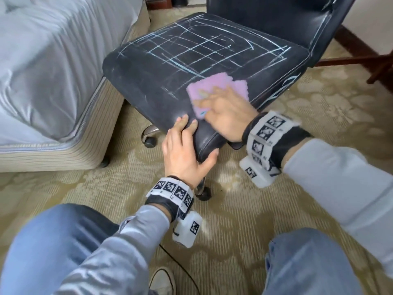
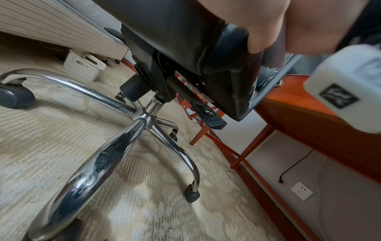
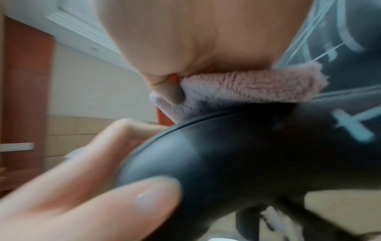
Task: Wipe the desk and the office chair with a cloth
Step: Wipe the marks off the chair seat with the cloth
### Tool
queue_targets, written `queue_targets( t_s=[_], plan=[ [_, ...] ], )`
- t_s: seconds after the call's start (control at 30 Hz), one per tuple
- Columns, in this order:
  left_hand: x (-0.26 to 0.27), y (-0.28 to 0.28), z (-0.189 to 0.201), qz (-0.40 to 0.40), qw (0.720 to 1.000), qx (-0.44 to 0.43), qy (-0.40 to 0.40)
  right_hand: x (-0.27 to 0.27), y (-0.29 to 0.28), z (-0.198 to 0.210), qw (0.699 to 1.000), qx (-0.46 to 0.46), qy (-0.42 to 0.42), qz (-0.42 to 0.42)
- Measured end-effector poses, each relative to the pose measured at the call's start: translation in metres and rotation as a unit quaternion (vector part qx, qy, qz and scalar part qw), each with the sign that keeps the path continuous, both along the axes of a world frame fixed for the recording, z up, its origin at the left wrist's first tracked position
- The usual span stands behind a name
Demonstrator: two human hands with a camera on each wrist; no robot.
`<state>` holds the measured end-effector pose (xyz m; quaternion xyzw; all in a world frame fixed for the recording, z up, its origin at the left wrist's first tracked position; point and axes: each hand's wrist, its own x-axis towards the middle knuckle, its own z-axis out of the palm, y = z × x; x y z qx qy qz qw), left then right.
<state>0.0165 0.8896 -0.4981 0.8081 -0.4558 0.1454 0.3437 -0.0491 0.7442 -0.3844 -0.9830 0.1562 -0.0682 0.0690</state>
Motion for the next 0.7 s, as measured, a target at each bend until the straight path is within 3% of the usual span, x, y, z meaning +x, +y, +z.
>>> queue_targets(
  t_s=[0.07, 0.13, 0.23, 0.33, 0.47, 0.57, 0.7],
  plan=[
    [0.001, 0.001, 0.000, 0.007, 1.000, -0.002, 0.005, -0.004, 0.021, -0.007, 0.997, 0.023, 0.028, 0.075],
    [0.003, 0.003, 0.002, 0.002, 1.000, -0.002, -0.002, -0.008, 0.004, -0.009, 0.994, 0.069, 0.005, 0.081],
    [0.005, 0.004, 0.007, -0.001, 1.000, -0.001, -0.016, -0.014, -0.045, -0.009, 0.984, 0.153, -0.087, -0.041],
    [-0.001, 0.002, 0.009, 0.012, 1.000, -0.003, -0.011, -0.010, -0.046, -0.017, 0.981, 0.132, -0.075, -0.118],
    [-0.012, -0.008, 0.012, 0.023, 1.000, -0.006, -0.015, -0.011, -0.013, -0.025, 0.991, 0.097, -0.082, -0.031],
    [-0.013, -0.015, 0.023, -0.022, 0.998, 0.019, -0.054, -0.018, -0.032, -0.034, 0.987, 0.112, -0.108, 0.035],
    [-0.007, -0.017, 0.037, -0.029, 0.997, 0.038, -0.067, -0.020, -0.100, -0.034, 0.959, 0.201, -0.175, -0.095]
  ],
)
